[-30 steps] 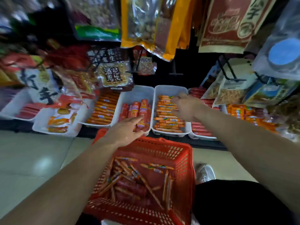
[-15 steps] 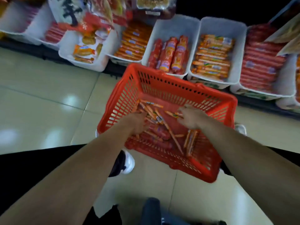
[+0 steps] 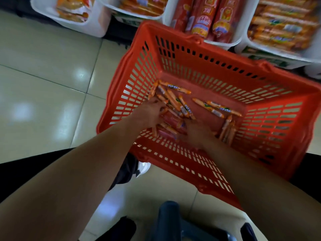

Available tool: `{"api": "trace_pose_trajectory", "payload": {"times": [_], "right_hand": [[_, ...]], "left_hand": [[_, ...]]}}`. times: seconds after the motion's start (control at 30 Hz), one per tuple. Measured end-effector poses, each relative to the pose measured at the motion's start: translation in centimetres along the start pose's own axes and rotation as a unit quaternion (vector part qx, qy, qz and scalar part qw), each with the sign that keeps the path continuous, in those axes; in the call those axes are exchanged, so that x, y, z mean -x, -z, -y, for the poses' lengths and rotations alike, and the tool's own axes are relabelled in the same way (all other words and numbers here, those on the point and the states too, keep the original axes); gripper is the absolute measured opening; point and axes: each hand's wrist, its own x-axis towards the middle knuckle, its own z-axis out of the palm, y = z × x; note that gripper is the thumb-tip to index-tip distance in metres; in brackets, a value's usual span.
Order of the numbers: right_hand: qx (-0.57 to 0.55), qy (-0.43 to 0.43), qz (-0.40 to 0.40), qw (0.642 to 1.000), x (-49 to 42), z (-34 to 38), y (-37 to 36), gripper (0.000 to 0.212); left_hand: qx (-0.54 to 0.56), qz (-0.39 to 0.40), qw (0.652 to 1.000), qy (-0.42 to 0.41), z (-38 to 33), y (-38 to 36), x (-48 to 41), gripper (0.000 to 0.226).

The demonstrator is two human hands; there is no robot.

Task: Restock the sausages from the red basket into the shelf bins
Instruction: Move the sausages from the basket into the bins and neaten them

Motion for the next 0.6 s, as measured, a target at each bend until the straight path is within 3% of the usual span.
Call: {"api": "trace_pose_trajectory", "payload": {"times": [0.07, 0.13, 0.23, 0.37, 0.6], "right_hand": [[-0.016, -0.005, 0.018, 1.0, 0.0, -0.1, 0.0, 0.09], [-0.005, -0.019, 0.014, 1.0, 0.5, -0.5, 0.4, 0.082], [0.065, -0.06, -0.057, 0.994, 1.8, -1.7, 1.6, 0.068], [0.052, -0.117, -0.08, 0.989, 3.5, -4.0, 2.8, 0.065], [-0.017, -0.176, -0.068, 0.982, 4.5, -5.7, 2.1, 0.067]], "left_hand": [[0.016, -0.001, 1.0, 0.006, 0.1, 0.3, 0.0, 0.062], [0.023, -0.012, 1.0, 0.014, -0.2, 0.6, 0.4, 0.045], [0.002, -0.02, 1.0, -0.01, -1.1, 0.6, 1.2, 0.018], [0.002, 0.089, 0.996, -0.024, -2.7, 0.1, 2.1, 0.003], [-0.087, 0.217, 0.972, -0.021, -3.6, -0.7, 2.0, 0.056]]}}
